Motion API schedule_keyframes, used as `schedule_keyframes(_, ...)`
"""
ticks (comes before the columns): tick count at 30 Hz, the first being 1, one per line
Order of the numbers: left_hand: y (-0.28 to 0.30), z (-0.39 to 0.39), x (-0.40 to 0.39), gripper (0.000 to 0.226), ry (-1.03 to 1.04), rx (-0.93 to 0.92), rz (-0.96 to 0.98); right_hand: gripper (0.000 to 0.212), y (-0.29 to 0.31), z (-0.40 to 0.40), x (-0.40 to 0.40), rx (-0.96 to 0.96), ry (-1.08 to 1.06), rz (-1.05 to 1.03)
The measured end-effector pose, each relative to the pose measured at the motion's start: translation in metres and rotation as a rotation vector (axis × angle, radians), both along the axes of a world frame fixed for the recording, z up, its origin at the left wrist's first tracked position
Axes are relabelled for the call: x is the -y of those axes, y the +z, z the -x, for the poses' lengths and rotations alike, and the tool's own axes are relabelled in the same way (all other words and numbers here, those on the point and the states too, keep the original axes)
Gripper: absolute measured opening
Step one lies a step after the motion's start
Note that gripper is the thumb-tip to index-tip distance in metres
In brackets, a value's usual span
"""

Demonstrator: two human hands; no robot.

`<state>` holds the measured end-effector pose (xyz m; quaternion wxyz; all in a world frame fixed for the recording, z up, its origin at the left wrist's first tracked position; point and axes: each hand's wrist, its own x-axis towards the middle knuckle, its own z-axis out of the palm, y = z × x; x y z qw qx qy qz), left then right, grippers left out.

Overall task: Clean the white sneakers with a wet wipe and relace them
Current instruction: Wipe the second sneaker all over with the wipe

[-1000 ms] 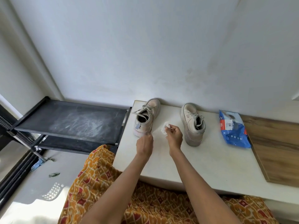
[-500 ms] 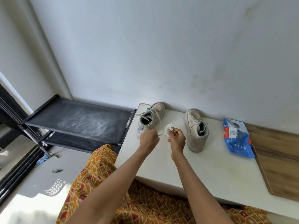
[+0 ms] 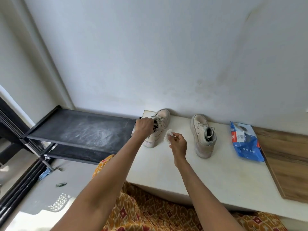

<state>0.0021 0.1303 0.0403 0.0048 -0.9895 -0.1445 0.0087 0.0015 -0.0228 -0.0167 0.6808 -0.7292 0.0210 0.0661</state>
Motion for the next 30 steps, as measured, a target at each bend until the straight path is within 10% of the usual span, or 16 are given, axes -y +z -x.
schedule_keyframes(6,0.007,-0.008,0.0,0.026,-0.025,-0.206,0.063,0.007,-0.003,-0.003,0.005,0.026,0.063,0.109)
schedule_keyframes(12,0.001,-0.006,0.002,0.027,-0.036,0.203,0.318,0.009,-0.004,-0.002,0.017,0.0,-0.009,0.047)
schedule_keyframes(16,-0.007,-0.009,0.018,0.017,-0.167,0.135,0.178,0.01,-0.004,0.002,0.022,-0.014,-0.025,0.029)
schedule_keyframes(24,-0.004,-0.007,-0.004,0.01,0.277,0.426,0.684,0.013,0.009,-0.004,0.017,0.034,-0.007,0.038)
schedule_keyframes(30,-0.014,0.006,-0.024,0.019,0.132,0.269,0.483,0.009,0.006,0.0,0.013,0.037,0.004,0.048)
